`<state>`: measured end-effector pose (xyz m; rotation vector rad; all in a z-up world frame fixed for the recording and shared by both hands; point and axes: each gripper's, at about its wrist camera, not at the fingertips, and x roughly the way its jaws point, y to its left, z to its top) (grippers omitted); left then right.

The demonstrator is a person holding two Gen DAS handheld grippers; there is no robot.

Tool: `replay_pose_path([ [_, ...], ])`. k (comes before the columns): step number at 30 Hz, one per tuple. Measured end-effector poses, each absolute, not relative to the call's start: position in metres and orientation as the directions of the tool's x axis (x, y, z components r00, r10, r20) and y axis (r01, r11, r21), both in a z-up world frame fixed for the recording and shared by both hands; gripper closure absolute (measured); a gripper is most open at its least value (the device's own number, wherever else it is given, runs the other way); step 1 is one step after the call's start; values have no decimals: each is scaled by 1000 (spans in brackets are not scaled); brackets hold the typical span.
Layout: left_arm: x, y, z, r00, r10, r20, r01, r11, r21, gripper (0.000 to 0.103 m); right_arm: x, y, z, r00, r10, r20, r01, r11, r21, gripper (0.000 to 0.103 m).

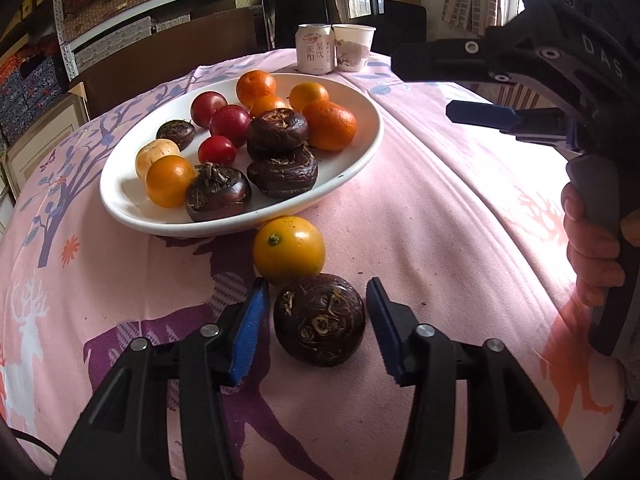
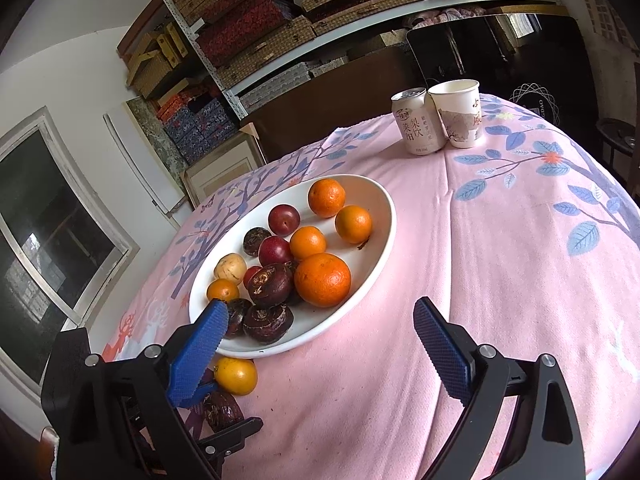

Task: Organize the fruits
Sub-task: 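Grasp the last dark purple fruit with the left tool while the right tool approaches the yellow tangerine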

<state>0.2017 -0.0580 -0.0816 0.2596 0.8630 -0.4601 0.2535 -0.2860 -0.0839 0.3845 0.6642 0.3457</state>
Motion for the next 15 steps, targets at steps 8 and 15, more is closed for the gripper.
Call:
replay_pose_path([
  [8,199,-32,-71,611,-241,-754,410,911,41,63,251,-276,-90,702,455,-548,-225,872,436,8],
  [15,206,32,-67,635,-181,-751,224,974,-45,63,225,-225,-102,635,473,-611,-361,881,307,10],
])
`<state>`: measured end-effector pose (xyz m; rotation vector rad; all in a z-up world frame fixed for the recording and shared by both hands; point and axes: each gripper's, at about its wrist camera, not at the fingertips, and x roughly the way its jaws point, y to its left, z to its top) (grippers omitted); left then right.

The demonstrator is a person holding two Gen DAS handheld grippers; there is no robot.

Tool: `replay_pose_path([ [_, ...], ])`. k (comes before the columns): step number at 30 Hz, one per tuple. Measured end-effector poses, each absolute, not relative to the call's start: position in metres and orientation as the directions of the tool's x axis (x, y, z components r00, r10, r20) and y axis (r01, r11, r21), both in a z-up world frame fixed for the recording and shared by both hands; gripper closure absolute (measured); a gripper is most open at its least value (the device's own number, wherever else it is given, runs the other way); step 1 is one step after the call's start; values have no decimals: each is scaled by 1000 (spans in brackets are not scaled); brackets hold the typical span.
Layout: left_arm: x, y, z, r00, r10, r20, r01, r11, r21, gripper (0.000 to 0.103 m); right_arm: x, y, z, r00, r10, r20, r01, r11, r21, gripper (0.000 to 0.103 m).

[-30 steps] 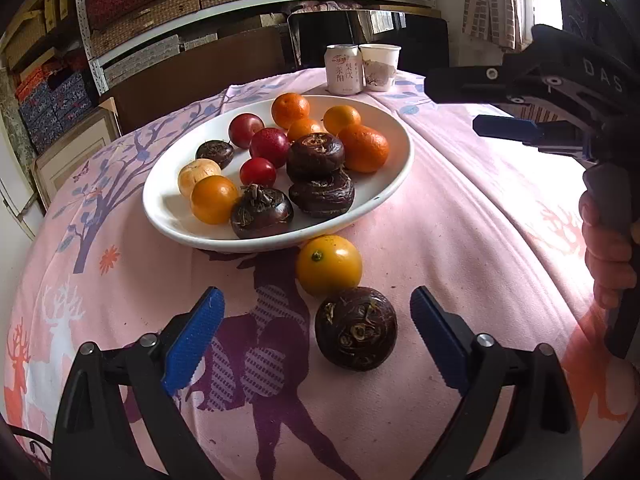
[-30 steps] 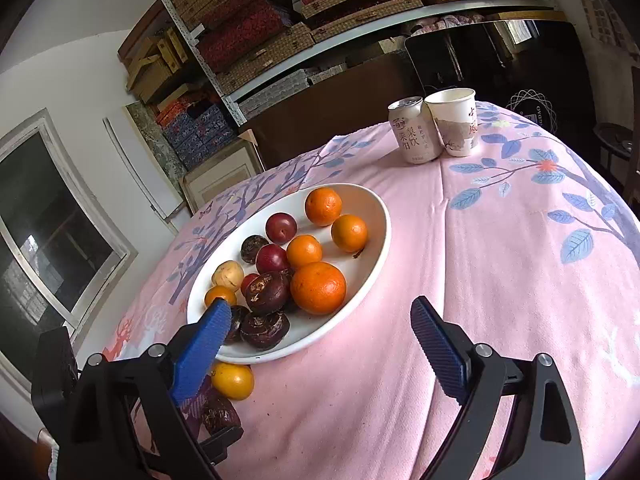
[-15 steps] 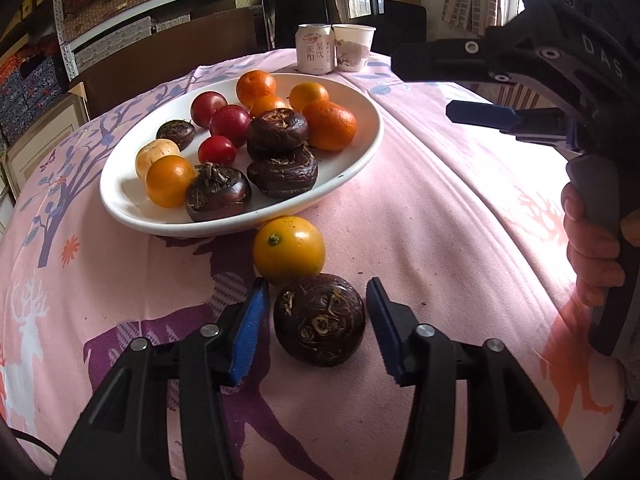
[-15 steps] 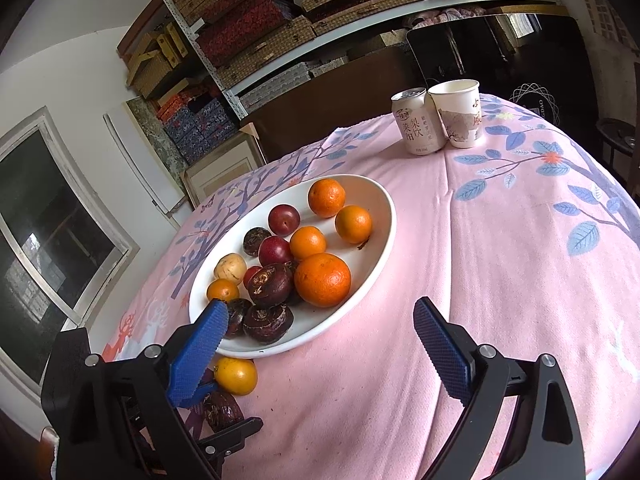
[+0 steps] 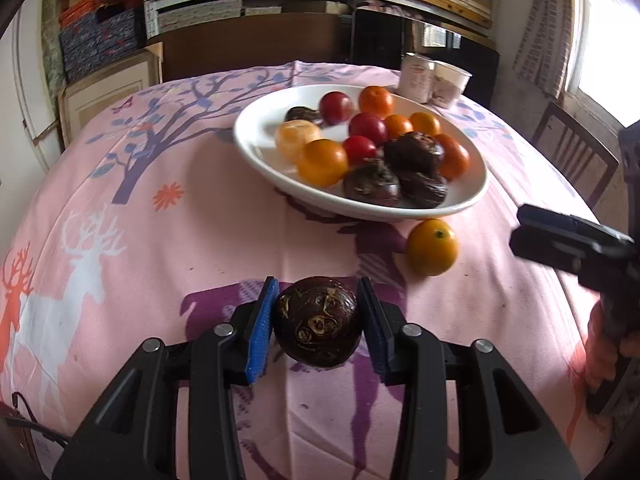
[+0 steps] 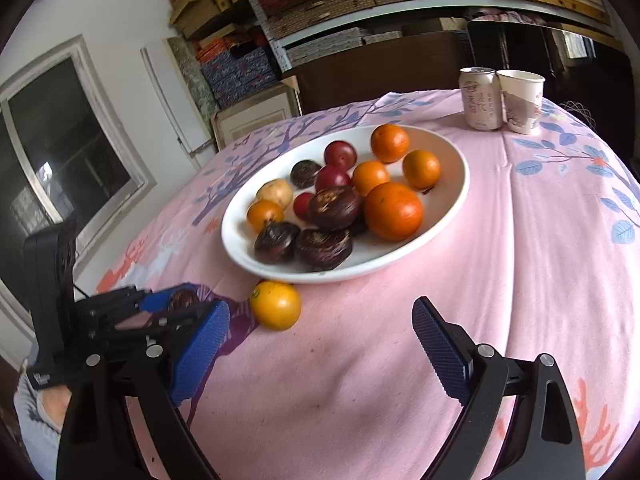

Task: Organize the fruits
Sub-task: 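Grasp the last dark purple fruit with the left tool while the right tool approaches the yellow tangerine, then place the dark fruit on the plate with the left tool while the right tool places the tangerine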

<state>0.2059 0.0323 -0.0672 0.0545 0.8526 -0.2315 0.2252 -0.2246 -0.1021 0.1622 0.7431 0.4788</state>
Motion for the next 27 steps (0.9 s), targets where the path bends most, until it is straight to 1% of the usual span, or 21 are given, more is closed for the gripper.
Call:
replay_pose_path([
  [3,210,38,-70,632,-154,-760,191,981,-40,63,223,-202,-108,614,454,-646,-396,885,246,12],
  [4,211,37,-71,628,-143,-765,188,982,-29,63,224,-198,-109,606,456,-652,-398,883,247,15],
  [7,210,34,-75,623,-126,-772,189,982,-8,63,231,-188,-114,582,456,-673,-398,882,253,20],
  [15,210,32,-78,613,-130,-779,194,981,-11,63,252,-174,-123,545,461,-700,-372,882,291,33],
  [16,211,32,-78,612,-130,-780,194,981,-11,63,253,-174,-123,548,462,-698,-371,881,292,42],
  [17,210,32,-78,612,-130,-780,195,981,-11,63,255,-173,-123,542,470,-697,-376,877,300,49],
  [18,210,31,-79,611,-131,-781,195,981,-12,63,257,-172,-124,533,473,-701,-377,875,303,61],
  [19,210,31,-79,610,-131,-782,196,981,-11,63,257,-173,-125,533,469,-704,-373,877,302,67],
  [21,210,30,-79,609,-133,-782,200,980,-10,60,256,-174,-125,522,485,-702,-392,867,307,67],
  [24,210,30,-79,610,-132,-781,196,980,-13,60,247,-176,-123,513,504,-695,-420,853,308,67],
  [27,206,34,-78,610,-154,-777,195,980,-42,60,231,-186,-118,533,509,-676,-429,851,302,67],
])
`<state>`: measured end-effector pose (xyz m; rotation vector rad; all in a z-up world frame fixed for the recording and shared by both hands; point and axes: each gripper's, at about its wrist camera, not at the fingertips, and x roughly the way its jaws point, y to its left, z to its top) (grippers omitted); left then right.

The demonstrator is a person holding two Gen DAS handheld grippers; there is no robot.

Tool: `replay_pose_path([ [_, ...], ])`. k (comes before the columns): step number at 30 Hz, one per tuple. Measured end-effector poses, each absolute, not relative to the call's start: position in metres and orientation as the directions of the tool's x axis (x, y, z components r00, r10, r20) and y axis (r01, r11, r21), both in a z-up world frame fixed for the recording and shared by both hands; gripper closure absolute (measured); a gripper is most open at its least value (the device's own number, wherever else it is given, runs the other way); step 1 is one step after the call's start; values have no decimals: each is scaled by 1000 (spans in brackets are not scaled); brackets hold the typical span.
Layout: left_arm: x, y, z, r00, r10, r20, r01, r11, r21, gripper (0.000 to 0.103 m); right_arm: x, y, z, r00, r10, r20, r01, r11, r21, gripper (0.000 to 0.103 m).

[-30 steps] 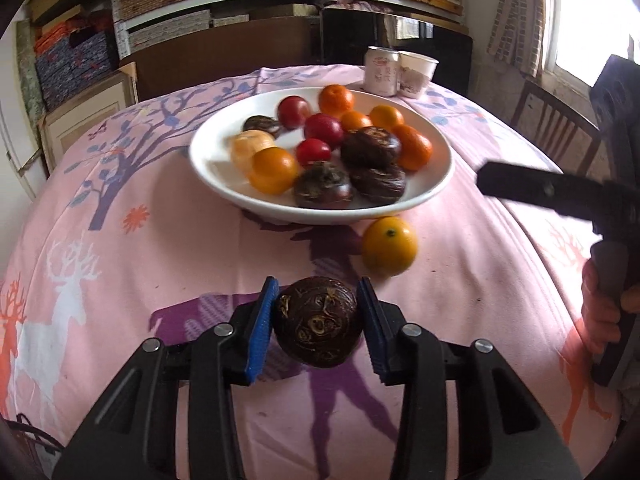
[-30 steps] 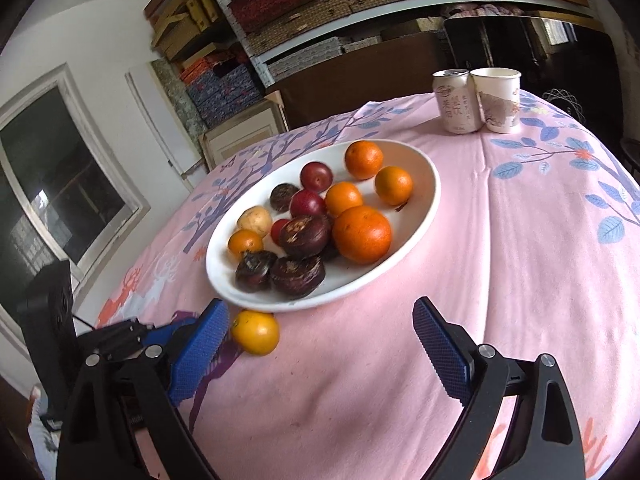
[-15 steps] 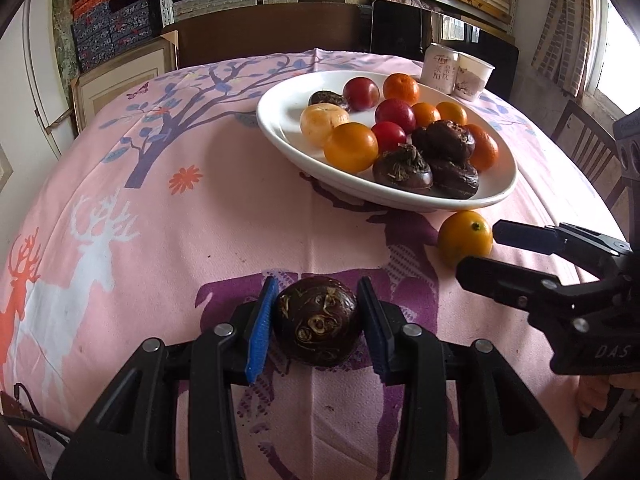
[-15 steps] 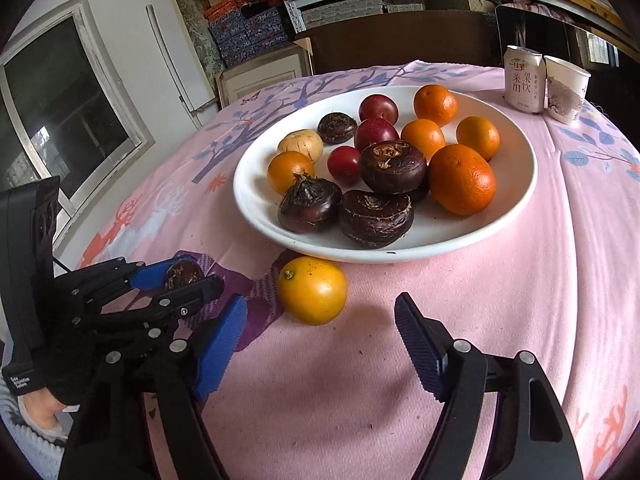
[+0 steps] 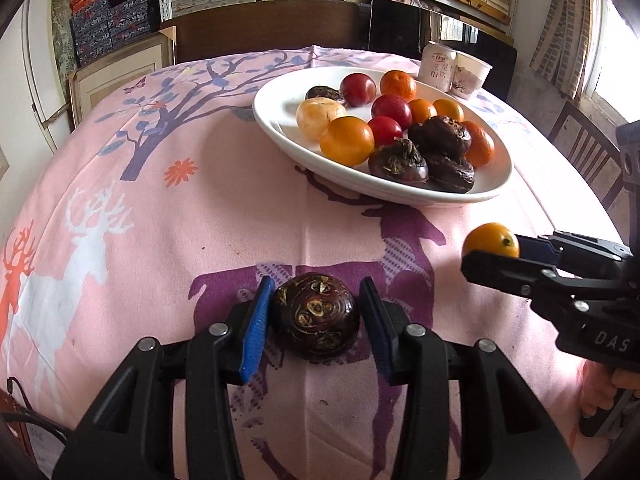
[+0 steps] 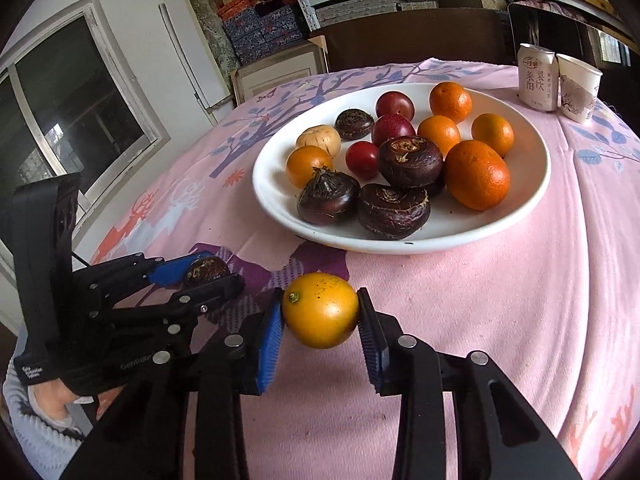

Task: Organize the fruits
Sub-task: 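Place the dark fruit on the plate with the left tool while the right tool places the tangerine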

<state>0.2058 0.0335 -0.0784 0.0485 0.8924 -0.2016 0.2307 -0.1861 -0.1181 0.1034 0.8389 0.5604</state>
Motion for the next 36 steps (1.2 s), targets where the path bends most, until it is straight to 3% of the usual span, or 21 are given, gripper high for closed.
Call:
replay_pose_path([
  [9,196,29,-74,621,-206,-756,231,970,-75,62,215,-207,-123,523,531,-667,-396,844,361,67],
  [15,194,21,-37,706,-203,-678,242,970,-38,62,201,-230,-92,642,537,-547,-396,843,363,67],
  [21,247,8,6,742,-189,-643,240,971,-9,62,238,-260,-41,731,489,-477,-348,867,355,67],
  [32,334,-19,-32,704,-177,-688,220,975,-25,62,355,-254,-68,718,444,-537,-255,885,390,67],
  [34,339,-18,-34,708,-187,-681,218,975,-42,57,367,-250,-74,712,436,-550,-255,891,377,66],
  [35,339,-17,-34,715,-181,-675,210,977,-39,41,370,-247,-76,710,434,-555,-259,893,367,64],
  [36,337,-16,-32,727,-173,-664,200,979,-36,27,370,-247,-77,712,438,-549,-268,892,363,48],
])
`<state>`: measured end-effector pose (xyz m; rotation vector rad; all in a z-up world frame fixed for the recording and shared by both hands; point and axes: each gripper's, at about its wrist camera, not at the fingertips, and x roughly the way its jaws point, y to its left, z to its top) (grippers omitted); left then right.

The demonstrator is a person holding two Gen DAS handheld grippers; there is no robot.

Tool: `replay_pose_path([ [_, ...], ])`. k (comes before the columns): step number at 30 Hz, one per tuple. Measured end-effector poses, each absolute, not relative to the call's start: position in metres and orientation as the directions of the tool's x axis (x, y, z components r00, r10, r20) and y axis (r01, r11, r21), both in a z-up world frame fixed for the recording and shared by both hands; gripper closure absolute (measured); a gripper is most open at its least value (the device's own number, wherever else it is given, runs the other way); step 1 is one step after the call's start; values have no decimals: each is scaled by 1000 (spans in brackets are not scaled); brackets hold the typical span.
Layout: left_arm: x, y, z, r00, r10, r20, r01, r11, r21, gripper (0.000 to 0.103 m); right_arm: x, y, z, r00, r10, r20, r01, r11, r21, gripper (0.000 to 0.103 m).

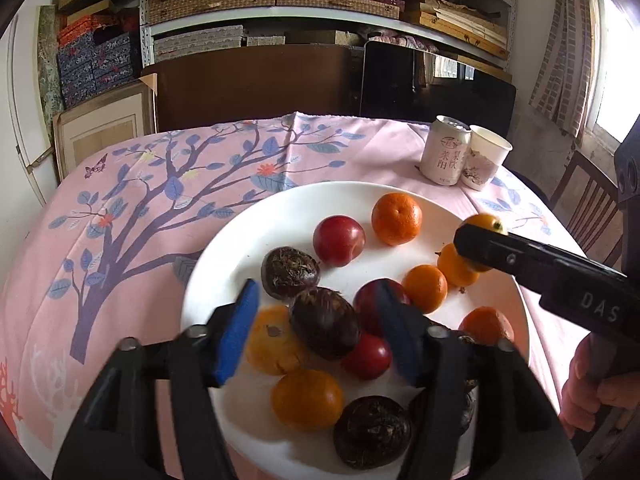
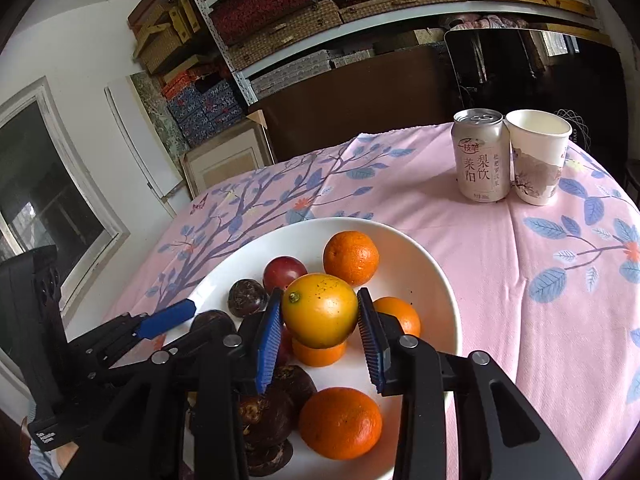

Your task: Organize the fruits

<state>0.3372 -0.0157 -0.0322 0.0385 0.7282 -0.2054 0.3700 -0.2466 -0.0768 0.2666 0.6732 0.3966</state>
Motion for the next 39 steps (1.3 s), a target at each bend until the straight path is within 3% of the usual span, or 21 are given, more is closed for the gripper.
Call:
replay_pose_path([
  [1,335,-13,-30,738,-170,-653,194,980,-36,23,368,-249,-76,721,441,-534,-269,889,370,42],
  [4,327,-4,-22,752,-167,-638,178,983,-48,19,357,-259,-65,753,446,-484,-256,876,409,41],
  [6,318,5,-19,762,-158,-628,152,986,-63,10,343,-264,-55,761,466,-451,-270,860,433,41],
  [9,301,15,-18,769,-147,-622,125,989,-79,7,318,-270,-48,773,466,-430,-270,855,443,30],
  [14,260,22,-24,781,-121,-613,90,993,-81,5,266,-272,-66,781,439,-445,-250,872,421,26],
  [18,225,14,-31,792,-62,-607,70,997,-12,5,227,-265,-79,791,387,-473,-224,904,364,14],
  [21,204,7,-30,805,-31,-593,53,998,20,5,200,-259,-78,831,342,-438,-221,926,305,4],
  [27,182,5,-23,832,-10,-555,30,999,26,5,186,-246,-75,870,227,-438,-170,971,165,4],
  [39,179,3,-19,843,2,-538,25,999,42,5,206,-264,-92,796,225,-563,-81,960,269,4],
])
